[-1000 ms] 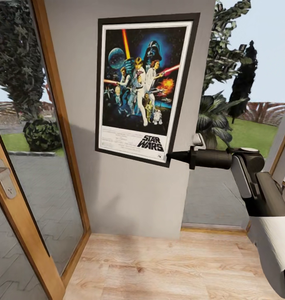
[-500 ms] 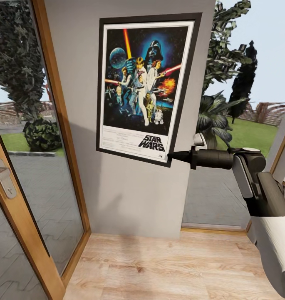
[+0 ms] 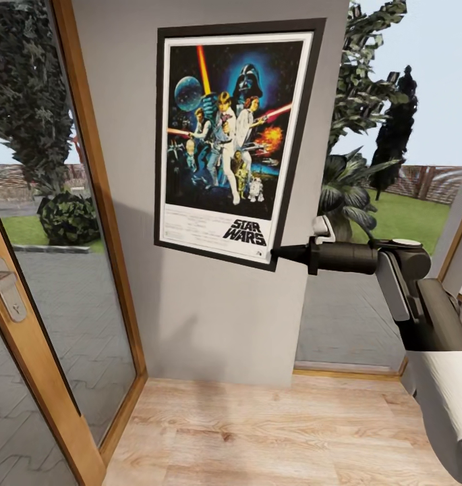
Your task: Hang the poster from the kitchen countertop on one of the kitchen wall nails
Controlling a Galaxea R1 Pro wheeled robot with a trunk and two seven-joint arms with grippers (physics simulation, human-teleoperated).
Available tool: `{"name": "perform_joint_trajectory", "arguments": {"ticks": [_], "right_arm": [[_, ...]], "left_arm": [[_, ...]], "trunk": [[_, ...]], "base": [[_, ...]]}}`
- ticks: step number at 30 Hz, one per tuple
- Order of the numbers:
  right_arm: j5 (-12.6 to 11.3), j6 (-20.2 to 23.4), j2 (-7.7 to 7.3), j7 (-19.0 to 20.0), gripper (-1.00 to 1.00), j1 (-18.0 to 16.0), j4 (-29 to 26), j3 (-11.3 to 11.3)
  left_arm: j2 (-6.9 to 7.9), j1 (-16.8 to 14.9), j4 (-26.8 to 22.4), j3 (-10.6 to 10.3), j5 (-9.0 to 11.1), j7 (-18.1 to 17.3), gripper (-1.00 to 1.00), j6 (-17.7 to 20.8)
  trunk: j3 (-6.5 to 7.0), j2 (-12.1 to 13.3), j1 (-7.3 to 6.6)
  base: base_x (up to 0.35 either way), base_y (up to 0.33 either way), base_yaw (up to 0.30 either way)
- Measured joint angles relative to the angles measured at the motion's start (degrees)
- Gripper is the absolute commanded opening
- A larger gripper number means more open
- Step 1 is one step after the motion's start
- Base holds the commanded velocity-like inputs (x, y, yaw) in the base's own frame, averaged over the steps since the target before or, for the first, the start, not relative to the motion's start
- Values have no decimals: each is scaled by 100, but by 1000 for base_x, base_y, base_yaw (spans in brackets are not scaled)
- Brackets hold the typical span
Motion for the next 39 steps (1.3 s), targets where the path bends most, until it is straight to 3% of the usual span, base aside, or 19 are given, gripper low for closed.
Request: {"name": "perform_joint_trajectory", "arguments": {"ticks": [19, 39], "right_arm": [[33, 0, -2, 15, -100, 9, -31, 39], [185, -11, -22, 290, -100, 9, -45, 76]], "left_arm": [[0, 0, 0, 0, 0, -2, 100, 0], [0, 0, 0, 0, 0, -4, 100, 0]], "trunk": [[0, 0, 0], [0, 0, 0]], "base": [[0, 0, 0], [0, 0, 0]]}}
